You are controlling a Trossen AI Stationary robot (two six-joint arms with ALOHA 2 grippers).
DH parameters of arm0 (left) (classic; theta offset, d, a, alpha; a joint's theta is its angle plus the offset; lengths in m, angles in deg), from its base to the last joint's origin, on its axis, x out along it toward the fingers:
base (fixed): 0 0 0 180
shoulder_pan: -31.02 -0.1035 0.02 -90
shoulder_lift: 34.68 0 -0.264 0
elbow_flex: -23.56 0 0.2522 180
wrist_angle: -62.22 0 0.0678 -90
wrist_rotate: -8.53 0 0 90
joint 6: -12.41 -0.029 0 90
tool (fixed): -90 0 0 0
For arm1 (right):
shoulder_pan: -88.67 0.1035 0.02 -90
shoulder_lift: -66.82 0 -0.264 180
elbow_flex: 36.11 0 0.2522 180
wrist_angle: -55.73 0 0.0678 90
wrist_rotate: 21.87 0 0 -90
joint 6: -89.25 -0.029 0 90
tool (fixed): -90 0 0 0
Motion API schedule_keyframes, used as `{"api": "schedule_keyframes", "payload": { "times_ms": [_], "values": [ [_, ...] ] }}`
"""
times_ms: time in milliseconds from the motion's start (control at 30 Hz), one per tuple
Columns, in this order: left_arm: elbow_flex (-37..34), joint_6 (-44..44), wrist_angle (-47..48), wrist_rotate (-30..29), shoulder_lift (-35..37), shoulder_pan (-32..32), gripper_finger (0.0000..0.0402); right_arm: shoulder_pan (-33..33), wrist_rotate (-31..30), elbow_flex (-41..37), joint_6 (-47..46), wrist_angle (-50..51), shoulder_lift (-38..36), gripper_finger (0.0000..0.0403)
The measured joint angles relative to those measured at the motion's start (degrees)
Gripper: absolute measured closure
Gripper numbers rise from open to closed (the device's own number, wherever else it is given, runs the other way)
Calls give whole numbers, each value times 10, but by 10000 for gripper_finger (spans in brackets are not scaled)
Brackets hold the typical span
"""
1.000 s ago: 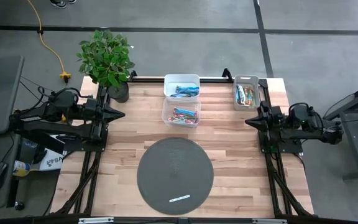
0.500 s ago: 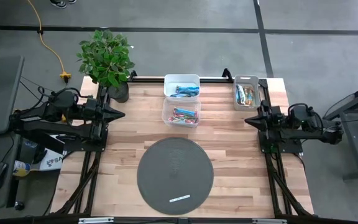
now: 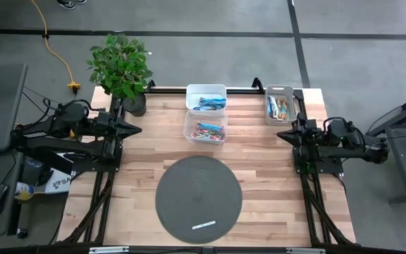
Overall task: Pick and place Granola Bars by type
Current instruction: Return to Home Position
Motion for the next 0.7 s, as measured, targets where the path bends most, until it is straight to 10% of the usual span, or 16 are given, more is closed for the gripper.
{"api": "schedule_keyframes", "payload": {
  "times_ms": [700],
  "values": [
    [0,0,0,0,0,0,401,0,-30,0,-8,2,0,402]
  ]
}}
